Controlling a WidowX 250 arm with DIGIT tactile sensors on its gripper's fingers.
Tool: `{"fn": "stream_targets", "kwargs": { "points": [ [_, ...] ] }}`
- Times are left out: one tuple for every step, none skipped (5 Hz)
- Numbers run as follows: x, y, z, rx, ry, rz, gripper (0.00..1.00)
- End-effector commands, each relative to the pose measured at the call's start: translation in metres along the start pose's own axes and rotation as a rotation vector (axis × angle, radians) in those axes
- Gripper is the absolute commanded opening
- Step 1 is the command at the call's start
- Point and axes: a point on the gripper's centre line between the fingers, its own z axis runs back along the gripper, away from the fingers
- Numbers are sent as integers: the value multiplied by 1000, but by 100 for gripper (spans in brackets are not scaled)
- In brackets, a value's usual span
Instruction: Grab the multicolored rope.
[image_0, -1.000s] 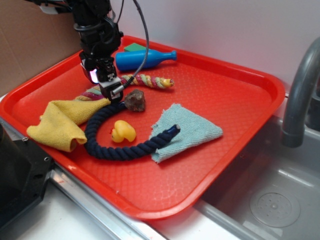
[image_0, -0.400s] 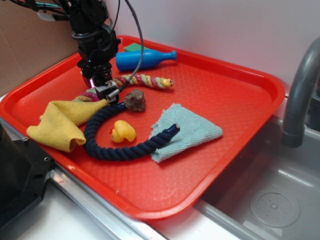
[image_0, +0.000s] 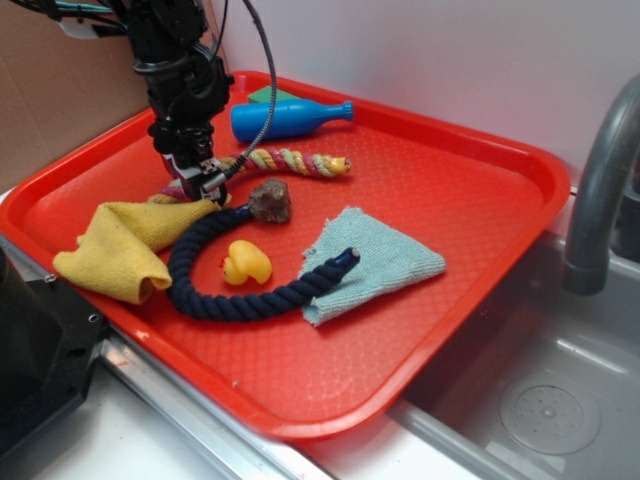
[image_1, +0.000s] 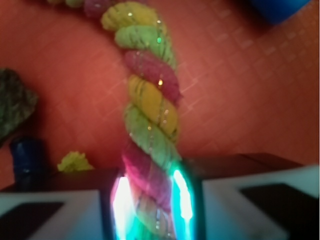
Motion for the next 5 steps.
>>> {"fn": "stream_targets", "kwargs": {
  "points": [
    [-16, -16, 97, 186, -137, 59, 0],
    [-36, -22, 147, 141, -151, 233, 0],
    [-49, -16, 197, 33, -132, 351, 0],
    [-46, -9, 211, 71, -73, 472, 0],
    [-43, -6, 203, 83, -54, 515, 0]
  ]
}}
